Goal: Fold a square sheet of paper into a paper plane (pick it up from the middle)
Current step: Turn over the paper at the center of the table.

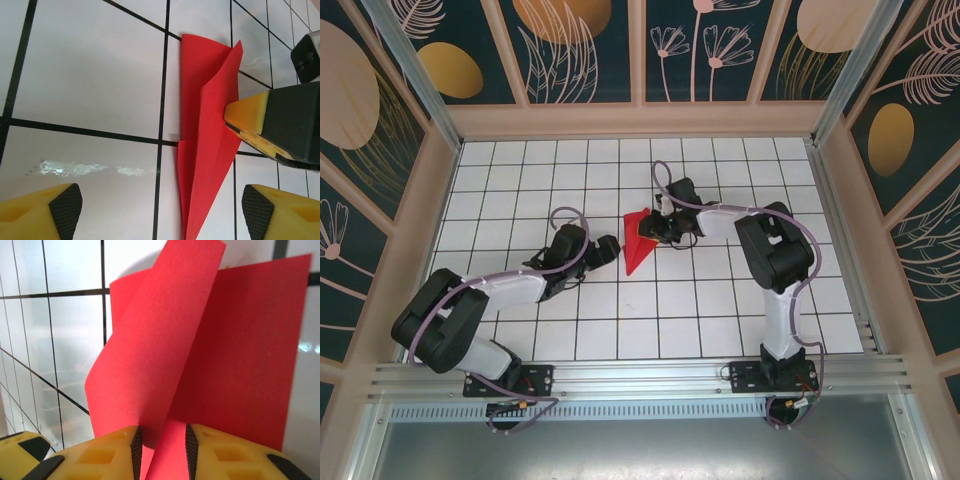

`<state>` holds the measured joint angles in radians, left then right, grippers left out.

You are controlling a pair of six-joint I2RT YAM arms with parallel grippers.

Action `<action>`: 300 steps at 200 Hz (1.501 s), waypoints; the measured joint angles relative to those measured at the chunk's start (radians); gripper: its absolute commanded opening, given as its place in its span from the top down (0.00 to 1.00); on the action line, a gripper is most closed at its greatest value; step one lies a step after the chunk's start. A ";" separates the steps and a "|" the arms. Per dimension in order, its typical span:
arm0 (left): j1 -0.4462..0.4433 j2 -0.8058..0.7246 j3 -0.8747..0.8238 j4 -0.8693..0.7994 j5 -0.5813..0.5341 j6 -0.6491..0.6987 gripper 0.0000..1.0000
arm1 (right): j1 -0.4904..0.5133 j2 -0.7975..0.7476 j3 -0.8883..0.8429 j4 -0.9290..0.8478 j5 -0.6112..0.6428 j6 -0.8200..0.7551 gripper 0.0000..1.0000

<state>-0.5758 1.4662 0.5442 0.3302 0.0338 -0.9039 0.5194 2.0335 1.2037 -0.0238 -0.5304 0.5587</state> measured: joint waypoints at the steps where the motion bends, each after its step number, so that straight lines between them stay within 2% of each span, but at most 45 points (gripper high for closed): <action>1: 0.000 -0.001 -0.001 0.000 0.000 0.001 0.10 | 0.000 0.001 0.001 0.001 0.000 0.000 0.70; 46: 0.008 -0.050 -0.022 0.023 -0.018 0.011 0.01 | 0.006 0.013 0.003 0.037 -0.018 0.002 0.72; 119: 0.026 -0.058 -0.052 0.063 0.022 0.007 0.02 | 0.006 0.033 0.018 0.089 -0.047 0.002 0.75; 134: 0.034 -0.058 -0.057 0.085 0.046 0.000 0.02 | 0.006 0.050 0.027 0.096 -0.048 0.002 0.76; 156: 0.047 -0.057 -0.068 0.117 0.088 -0.016 0.02 | 0.006 0.065 0.035 0.104 -0.060 0.006 0.88; 185: 0.067 -0.048 -0.092 0.188 0.159 -0.054 0.02 | 0.006 0.066 0.033 0.156 -0.102 0.024 0.97; 246: 0.093 0.010 -0.131 0.422 0.347 -0.171 0.01 | -0.055 -0.037 -0.057 0.387 -0.256 0.157 0.98; 300: 0.093 0.081 -0.115 0.581 0.455 -0.237 0.02 | -0.077 -0.117 -0.068 0.532 -0.343 0.298 0.98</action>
<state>-0.4824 1.5471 0.4294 0.9112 0.4889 -1.1404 0.4419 1.9167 1.1358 0.5079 -0.8734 0.8570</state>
